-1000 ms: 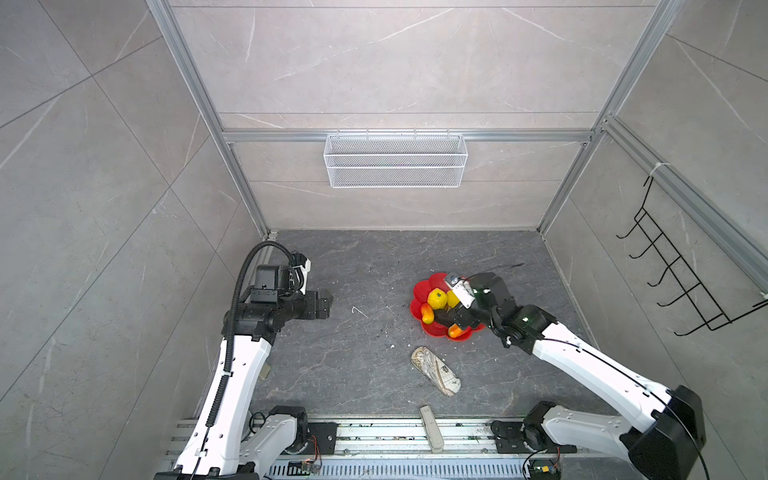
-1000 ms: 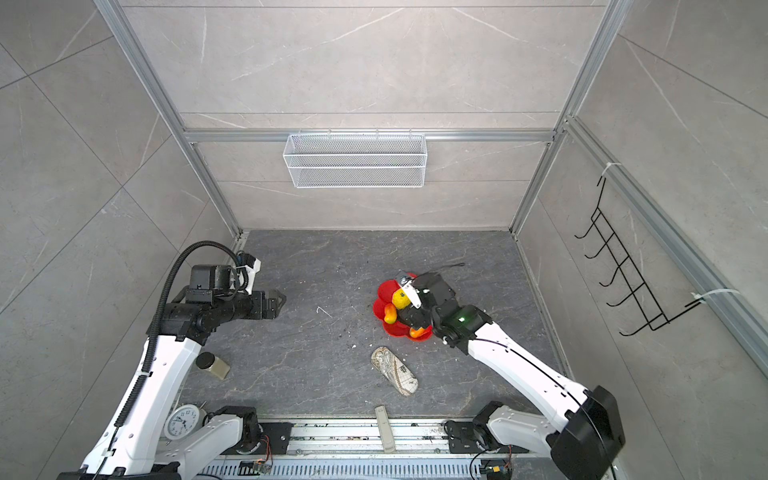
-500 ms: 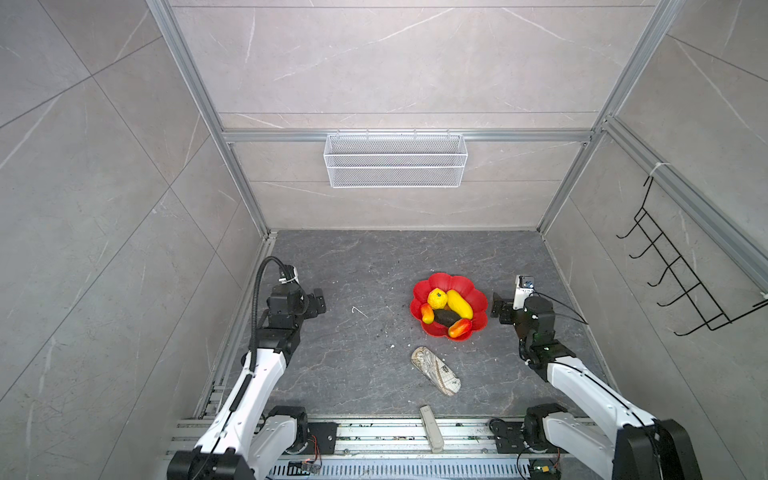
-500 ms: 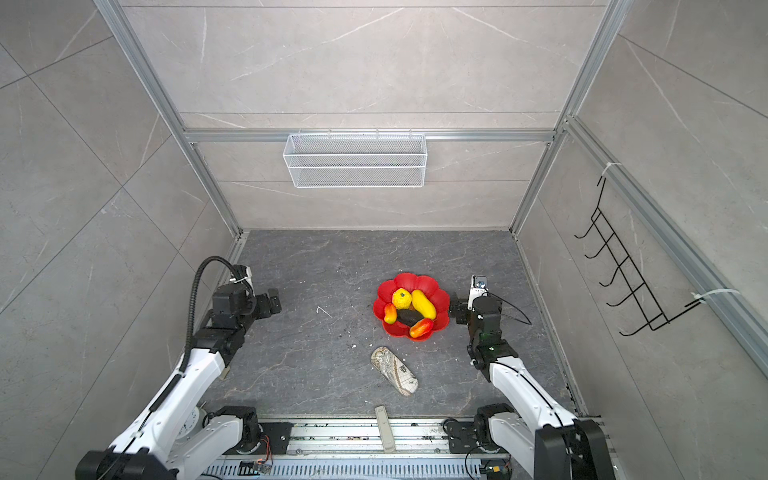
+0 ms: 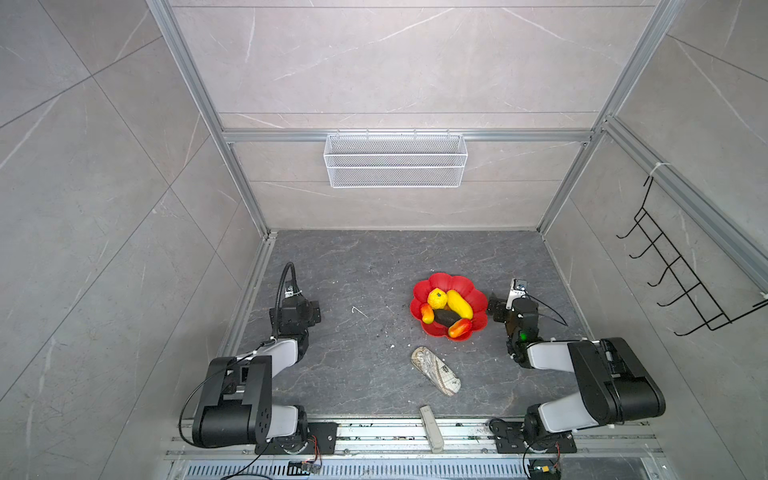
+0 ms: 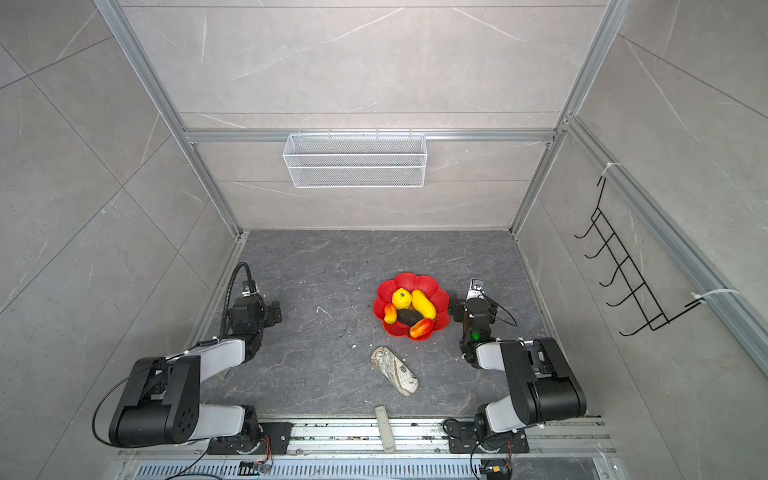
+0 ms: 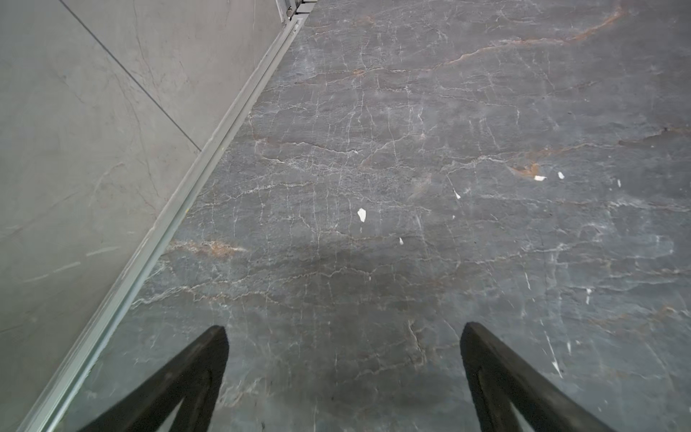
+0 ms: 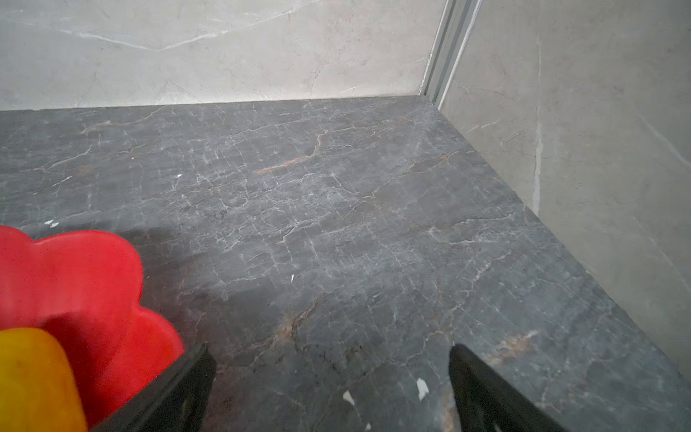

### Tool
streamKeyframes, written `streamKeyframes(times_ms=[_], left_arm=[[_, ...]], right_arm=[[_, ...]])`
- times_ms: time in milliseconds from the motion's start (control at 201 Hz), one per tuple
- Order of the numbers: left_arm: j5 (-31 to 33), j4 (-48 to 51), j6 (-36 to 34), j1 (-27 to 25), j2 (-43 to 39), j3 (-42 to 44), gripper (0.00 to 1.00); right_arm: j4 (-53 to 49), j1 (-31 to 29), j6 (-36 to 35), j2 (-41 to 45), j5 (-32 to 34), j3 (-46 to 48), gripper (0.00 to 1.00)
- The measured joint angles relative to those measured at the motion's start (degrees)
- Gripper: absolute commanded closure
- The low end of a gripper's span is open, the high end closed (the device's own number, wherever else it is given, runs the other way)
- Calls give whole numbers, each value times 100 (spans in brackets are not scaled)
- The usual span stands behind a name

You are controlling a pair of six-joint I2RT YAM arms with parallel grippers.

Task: Place and organize the fake fruits in the fruit bowl

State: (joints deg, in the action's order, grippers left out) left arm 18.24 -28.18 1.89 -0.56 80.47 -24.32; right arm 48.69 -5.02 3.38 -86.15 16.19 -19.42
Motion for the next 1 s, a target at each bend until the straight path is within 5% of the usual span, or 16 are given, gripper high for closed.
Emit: streamKeyframes(times_ms=[329, 996], left_arm=[[-944, -1285, -20, 254, 463, 284, 0], [-1121, -1692, -20, 258, 529, 334, 0]], right_arm=[[264, 39, 9, -39, -212, 4, 0], [264, 39, 9, -39, -229, 4, 0]])
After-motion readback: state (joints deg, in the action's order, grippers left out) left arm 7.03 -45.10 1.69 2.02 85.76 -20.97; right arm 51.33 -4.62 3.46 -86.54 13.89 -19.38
